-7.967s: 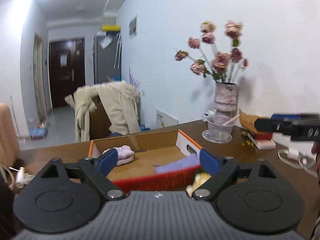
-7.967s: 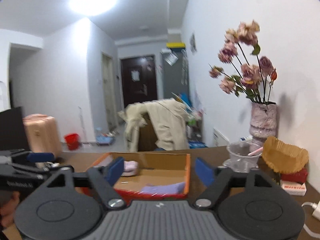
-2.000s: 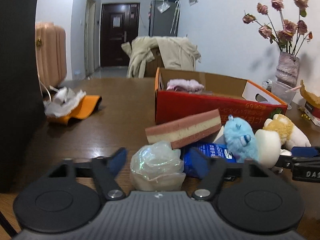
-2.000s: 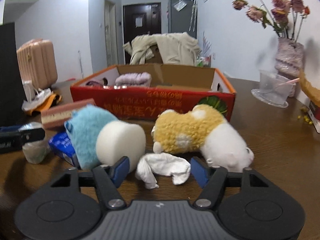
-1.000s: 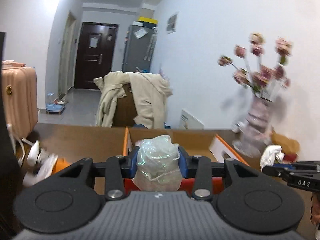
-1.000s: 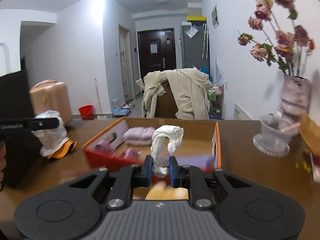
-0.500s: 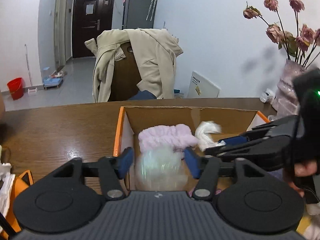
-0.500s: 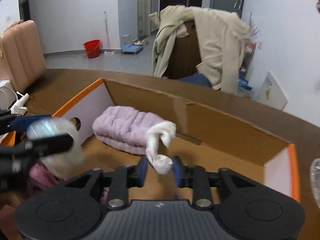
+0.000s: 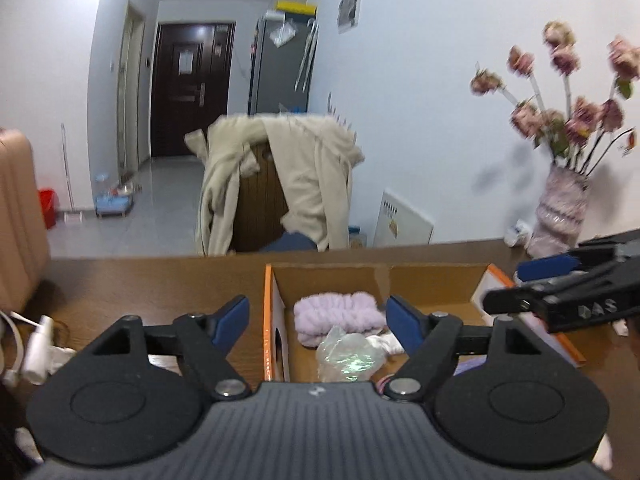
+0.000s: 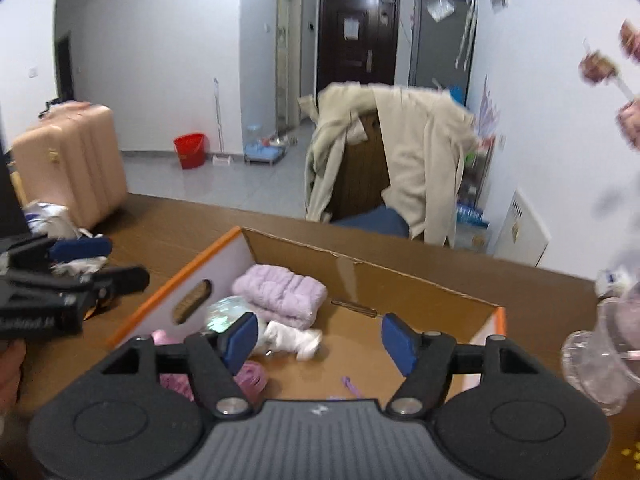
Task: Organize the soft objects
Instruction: 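Carry the plastic bag and wrapper into the box while both grippers open there, then withdraw both tools from the box back over the table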
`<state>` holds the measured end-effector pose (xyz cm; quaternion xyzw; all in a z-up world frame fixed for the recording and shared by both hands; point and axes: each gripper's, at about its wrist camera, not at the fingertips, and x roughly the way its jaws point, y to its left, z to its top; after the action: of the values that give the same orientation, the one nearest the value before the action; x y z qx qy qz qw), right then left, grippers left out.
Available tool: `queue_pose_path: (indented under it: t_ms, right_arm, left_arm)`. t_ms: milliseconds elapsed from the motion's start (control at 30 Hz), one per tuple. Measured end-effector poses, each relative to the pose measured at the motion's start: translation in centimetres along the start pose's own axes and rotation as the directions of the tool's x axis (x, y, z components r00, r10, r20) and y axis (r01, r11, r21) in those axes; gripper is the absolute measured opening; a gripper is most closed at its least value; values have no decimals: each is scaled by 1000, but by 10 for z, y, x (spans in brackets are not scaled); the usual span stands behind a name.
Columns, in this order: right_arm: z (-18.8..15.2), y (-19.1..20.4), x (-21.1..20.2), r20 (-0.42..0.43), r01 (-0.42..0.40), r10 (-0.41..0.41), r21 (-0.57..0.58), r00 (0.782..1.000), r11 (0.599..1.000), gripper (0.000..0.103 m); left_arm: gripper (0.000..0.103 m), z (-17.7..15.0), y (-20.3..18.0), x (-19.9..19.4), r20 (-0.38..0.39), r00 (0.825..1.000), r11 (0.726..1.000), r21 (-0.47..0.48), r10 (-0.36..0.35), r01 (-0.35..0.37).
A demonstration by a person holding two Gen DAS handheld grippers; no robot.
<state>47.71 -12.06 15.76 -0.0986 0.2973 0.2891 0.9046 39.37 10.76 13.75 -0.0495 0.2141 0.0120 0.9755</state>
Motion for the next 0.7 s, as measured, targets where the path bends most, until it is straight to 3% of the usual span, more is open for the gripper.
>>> queue_pose_path:
  t_ms: [133,300,400,500,600,700]
  right_arm:
    - [-33,19,-67,93,-9,10,-14,996,1000,79]
    - [-100,43,-122,128,-40,35,36,991,999,80]
    - [-139,55,-135,119,-24,12,97,993,995,80]
    - [-181,65,-147,130,-18,-6,186,991,982,80]
    - [-216,74,-155,131,-26,-10,270,991,962,81]
    - [-229,82,-158,124,-1,-30,242,992,970,81]
  left_arm:
    - [85,-18,-15,-61,67,997,1000,10,-30,29]
    - [93,-73,-32,-130,108,992,998,23,-57,55]
    - [97,-118,-37,-165,143,986,995,54,-86,79]
    - [97,-150,-40,-189,119,989,995,59,-92,85]
    - [97,-167,-39,-202,86,992,995,41,-96,93]
    - [97,-175,-40,-211,79,991,993,57,-104,100]
